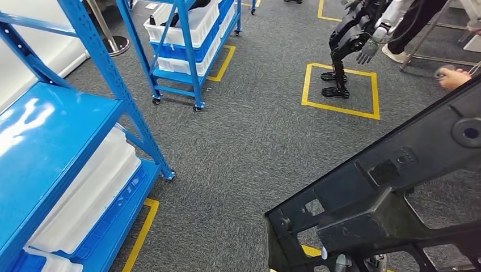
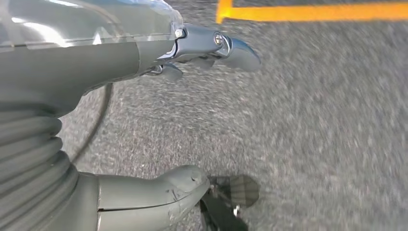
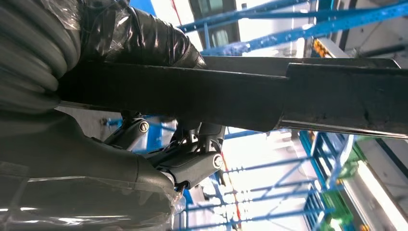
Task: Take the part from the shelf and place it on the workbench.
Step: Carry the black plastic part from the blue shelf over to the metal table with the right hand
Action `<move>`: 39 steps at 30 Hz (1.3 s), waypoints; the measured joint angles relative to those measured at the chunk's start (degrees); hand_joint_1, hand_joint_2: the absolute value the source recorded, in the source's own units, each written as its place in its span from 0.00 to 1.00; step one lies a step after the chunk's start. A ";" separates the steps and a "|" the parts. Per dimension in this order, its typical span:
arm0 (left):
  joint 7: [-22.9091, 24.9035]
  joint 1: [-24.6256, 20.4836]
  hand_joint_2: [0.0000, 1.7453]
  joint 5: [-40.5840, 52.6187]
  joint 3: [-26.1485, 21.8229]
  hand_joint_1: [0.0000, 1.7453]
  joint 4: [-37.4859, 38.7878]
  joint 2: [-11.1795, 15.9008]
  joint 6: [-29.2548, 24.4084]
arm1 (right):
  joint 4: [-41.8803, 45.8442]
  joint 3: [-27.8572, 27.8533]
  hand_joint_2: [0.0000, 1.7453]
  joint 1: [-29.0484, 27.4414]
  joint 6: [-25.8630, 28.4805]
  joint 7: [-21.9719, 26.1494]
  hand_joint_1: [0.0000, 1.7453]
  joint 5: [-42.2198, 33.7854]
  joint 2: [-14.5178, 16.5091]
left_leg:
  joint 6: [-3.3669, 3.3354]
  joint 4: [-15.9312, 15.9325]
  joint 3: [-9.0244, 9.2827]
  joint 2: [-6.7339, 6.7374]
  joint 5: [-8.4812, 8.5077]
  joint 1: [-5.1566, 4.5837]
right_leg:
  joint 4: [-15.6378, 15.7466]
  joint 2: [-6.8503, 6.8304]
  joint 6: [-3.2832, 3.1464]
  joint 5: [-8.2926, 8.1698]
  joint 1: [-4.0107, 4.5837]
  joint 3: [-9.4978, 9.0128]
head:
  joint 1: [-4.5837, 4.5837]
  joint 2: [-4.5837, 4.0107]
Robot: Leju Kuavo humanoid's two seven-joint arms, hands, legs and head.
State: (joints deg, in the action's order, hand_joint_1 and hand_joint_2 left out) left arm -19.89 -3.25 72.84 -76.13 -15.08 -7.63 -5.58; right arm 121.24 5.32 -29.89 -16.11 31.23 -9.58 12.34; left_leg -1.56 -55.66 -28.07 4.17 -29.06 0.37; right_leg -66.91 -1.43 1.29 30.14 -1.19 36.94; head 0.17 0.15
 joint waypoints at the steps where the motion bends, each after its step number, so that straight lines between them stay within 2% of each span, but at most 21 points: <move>1: 0.00 -0.05 1.00 0.01 0.00 0.00 0.00 -0.02 0.01 | 0.00 -0.01 1.00 0.03 0.00 -0.01 1.00 0.01 0.01 | 0.28 -0.18 0.10 0.59 -0.28 -0.10 | 3.86 -1.06 -0.24 -1.26 0.15 -2.21 | -0.01 0.00; 3: 0.00 -0.14 1.00 0.01 0.00 0.00 0.00 -0.04 0.01 | 0.01 -0.05 1.00 0.05 0.00 0.01 1.00 0.03 0.02 | 0.87 -0.48 0.32 1.48 -0.75 -0.28 | 7.92 -2.19 -0.91 -2.06 0.56 -4.41 | -0.02 0.00; 6: 0.00 -0.40 1.00 0.00 0.00 0.00 0.00 -0.04 0.01 | 0.03 -0.14 1.00 -0.05 0.00 0.05 1.00 0.07 0.03 | 1.73 -0.67 0.77 2.09 -1.24 -0.14 | 8.23 -0.57 -1.94 -2.21 0.78 -4.23 | -0.03 0.00; 8: -0.01 -0.45 1.00 0.01 0.00 0.00 0.00 -0.03 0.00 | 0.04 -0.15 1.00 -0.04 -0.06 0.05 1.00 0.08 0.03 | 2.28 -3.56 -0.36 -0.40 -3.48 0.15 | 8.64 0.50 -2.72 -2.61 0.49 -4.19 | -0.04 0.00; 10: 0.02 -0.28 1.00 0.03 0.00 0.00 0.00 -0.04 -0.02 | 0.04 -0.13 1.00 0.06 -0.33 0.05 1.00 -0.02 0.04 | 2.57 -10.85 -3.70 -3.17 -7.53 0.30 | 8.71 1.62 -3.14 -2.80 0.47 -4.01 | -0.04 0.00; 12: 0.11 -0.06 1.00 0.07 0.00 0.00 0.00 -0.08 -0.02 | 0.04 -0.03 1.00 0.08 -0.65 0.05 1.00 -0.17 0.05 | 2.67 -17.20 -6.83 -3.73 -9.47 0.31 | 8.54 3.08 -3.23 -2.84 0.58 -3.86 | -0.04 0.00; 14: 0.17 -0.01 1.00 0.09 0.00 0.00 0.00 -0.10 0.00 | 0.05 0.18 1.00 0.07 -0.82 0.09 1.00 -0.19 0.05 | 2.56 -15.35 -6.35 -4.05 -6.70 0.35 | 8.29 4.75 -3.19 -2.81 0.62 -3.88 | -0.04 0.00; 17: 0.16 -0.02 1.00 0.10 -0.01 0.00 0.00 -0.05 0.01 | 0.07 0.68 1.00 0.11 -0.68 0.28 1.00 0.25 0.05 | 2.15 -4.46 -1.94 -7.68 -1.22 0.55 | 7.81 7.03 -2.75 -2.73 0.64 -3.77 | -0.04 0.00; 19: 0.15 -0.05 1.00 0.13 -0.01 0.00 0.00 -0.02 0.08 | 0.08 1.07 1.00 0.13 -0.37 0.49 1.00 0.65 0.03 | 1.80 -2.00 -1.05 -9.09 -0.94 0.45 | 7.67 8.42 -1.98 -2.98 0.53 -3.25 | -0.04 0.00; 20: 0.14 -0.10 1.00 0.15 -0.02 0.00 0.00 -0.02 0.18 | 0.09 1.23 1.00 0.12 -0.13 0.57 1.00 0.80 0.02 | 1.52 -1.72 -0.96 -8.54 -0.85 0.38 | 7.75 9.18 -1.52 -3.23 0.44 -2.95 | -0.04 0.00; 21: 0.15 -0.17 1.00 0.16 -0.02 0.00 0.00 -0.03 0.33 | 0.10 1.34 1.00 0.08 0.16 0.66 1.00 0.94 0.00 | 1.11 -1.52 -0.90 -7.81 -0.61 0.42 | 7.74 9.20 -1.18 -3.32 0.38 -2.76 | -0.04 0.00; 23: 0.15 -0.24 1.00 0.22 -0.02 0.00 0.00 -0.05 0.64 | 0.18 1.55 1.00 0.10 1.03 0.78 1.00 1.49 -0.08 | 0.21 -0.94 -0.79 -6.19 -0.08 0.55 | 5.63 6.56 -0.82 -1.84 0.63 -1.61 | -0.02 0.00; 25: 0.20 -0.09 1.00 0.28 -0.02 0.00 0.00 -0.06 0.77 | 0.24 1.91 1.00 0.25 2.18 0.82 1.00 2.21 -0.27 | -0.31 -0.73 -0.87 -4.37 0.07 0.43 | -0.90 2.96 -0.67 1.95 0.74 1.40 | 0.01 0.00; 27: 0.27 0.07 1.00 0.32 -0.03 0.00 0.00 -0.05 0.76 | 0.24 2.32 1.00 0.32 3.47 0.77 1.00 2.69 -0.57 | -0.44 -0.81 -1.00 -2.53 -0.01 0.20 | -7.41 1.94 -0.45 4.54 0.54 4.32 | -0.01 0.00; 28: 0.30 0.06 1.00 0.33 -0.04 0.00 0.00 -0.05 0.75 | 0.24 2.51 1.00 0.31 4.13 0.73 1.00 2.84 -0.76 | -0.42 -0.84 -1.03 -1.70 -0.07 0.13 | -8.18 1.76 -0.40 4.36 0.46 4.50 | -0.01 0.00; 30: 0.31 -0.11 1.00 0.34 -0.04 0.00 0.00 -0.14 0.80 | 0.32 2.89 1.00 0.28 5.18 0.65 1.00 2.94 -1.13 | -0.23 -0.90 -0.82 -0.26 -0.30 0.09 | -2.68 0.84 -0.54 1.22 0.45 1.09 | 0.00 0.00; 32: 0.31 -0.21 1.00 0.34 -0.05 0.00 0.00 -0.34 0.86 | 0.53 3.28 1.00 0.34 5.81 0.63 1.00 2.96 -1.43 | 0.19 -1.02 -0.43 0.88 -0.68 -0.10 | 5.28 -1.93 -1.06 -1.26 0.87 -3.44 | -0.01 0.00; 34: 0.33 -0.26 1.00 0.34 -0.07 0.00 0.00 -0.52 0.86 | 0.75 3.56 1.00 0.39 6.10 0.60 1.00 2.97 -1.59 | 0.69 -1.13 -0.13 1.84 -0.99 -0.33 | 8.12 -3.24 -1.56 -1.47 1.41 -4.82 | -0.01 0.00; 36: 0.37 -0.40 1.00 0.33 -0.09 0.00 0.00 -0.70 0.86 | 0.93 3.73 1.00 0.32 6.25 0.52 1.00 3.01 -1.68 | 1.25 -1.18 0.07 2.69 -1.30 -0.31 | 8.31 -1.79 -2.01 -1.70 1.43 -4.65 | -0.01 0.00; 37: 0.42 -0.48 1.00 0.33 -0.11 0.00 0.00 -0.78 0.86 | 1.06 3.79 1.00 0.27 6.34 0.48 1.00 3.08 -1.72 | 1.56 -1.65 0.01 2.05 -1.84 -0.20 | 8.51 -1.16 -2.30 -1.86 1.29 -4.66 | -0.02 0.00; 39: 0.59 -0.51 1.00 0.32 -0.20 0.00 0.00 -0.88 0.90 | 1.34 4.03 1.00 0.32 6.76 0.33 1.00 3.43 -1.80 | 2.08 -5.47 -1.51 -0.90 -4.51 0.06 | 8.86 0.09 -2.93 -2.19 0.97 -4.75 | -0.03 0.00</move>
State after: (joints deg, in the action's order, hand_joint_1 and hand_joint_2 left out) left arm -19.30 -3.76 73.16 -76.32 -15.08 -8.51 -4.68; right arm 122.58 9.36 -29.57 -9.35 31.56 -6.15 10.54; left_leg 0.52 -61.13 -29.58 3.27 -33.58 0.43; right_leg -58.05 -1.34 -1.64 27.95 -0.22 32.19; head 0.15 0.15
